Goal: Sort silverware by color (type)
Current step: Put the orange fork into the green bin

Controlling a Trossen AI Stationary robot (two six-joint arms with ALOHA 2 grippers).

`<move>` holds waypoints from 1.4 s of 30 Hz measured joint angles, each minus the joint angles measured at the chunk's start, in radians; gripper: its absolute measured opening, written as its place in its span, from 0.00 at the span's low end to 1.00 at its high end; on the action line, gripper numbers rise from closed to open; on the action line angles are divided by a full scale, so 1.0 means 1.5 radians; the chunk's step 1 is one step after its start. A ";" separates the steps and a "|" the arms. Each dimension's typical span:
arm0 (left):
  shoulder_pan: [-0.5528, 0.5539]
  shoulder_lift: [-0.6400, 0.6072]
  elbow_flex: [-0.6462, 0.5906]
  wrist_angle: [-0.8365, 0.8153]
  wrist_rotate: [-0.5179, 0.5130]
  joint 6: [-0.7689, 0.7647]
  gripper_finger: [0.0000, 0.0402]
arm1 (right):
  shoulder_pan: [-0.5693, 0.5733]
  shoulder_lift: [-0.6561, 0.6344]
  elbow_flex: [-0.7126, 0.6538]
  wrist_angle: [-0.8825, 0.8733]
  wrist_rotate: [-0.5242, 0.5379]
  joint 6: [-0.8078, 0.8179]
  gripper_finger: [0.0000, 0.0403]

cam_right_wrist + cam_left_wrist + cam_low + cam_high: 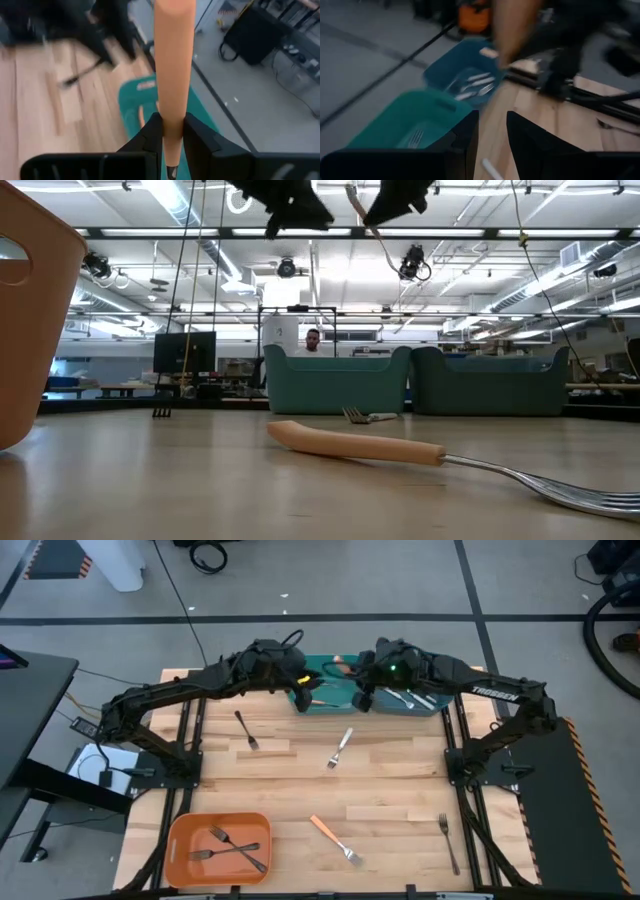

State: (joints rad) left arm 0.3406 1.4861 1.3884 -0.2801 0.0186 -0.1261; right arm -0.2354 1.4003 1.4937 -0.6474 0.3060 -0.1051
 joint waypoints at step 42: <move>0.016 0.021 0.002 0.184 -0.027 -0.039 0.14 | 0.017 0.033 -0.002 0.089 0.036 -0.001 0.19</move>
State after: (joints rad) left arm 0.3650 1.5181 1.3911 -0.0036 -0.0216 -0.1843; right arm -0.2100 1.4494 1.4910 -0.5132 0.3600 -0.1063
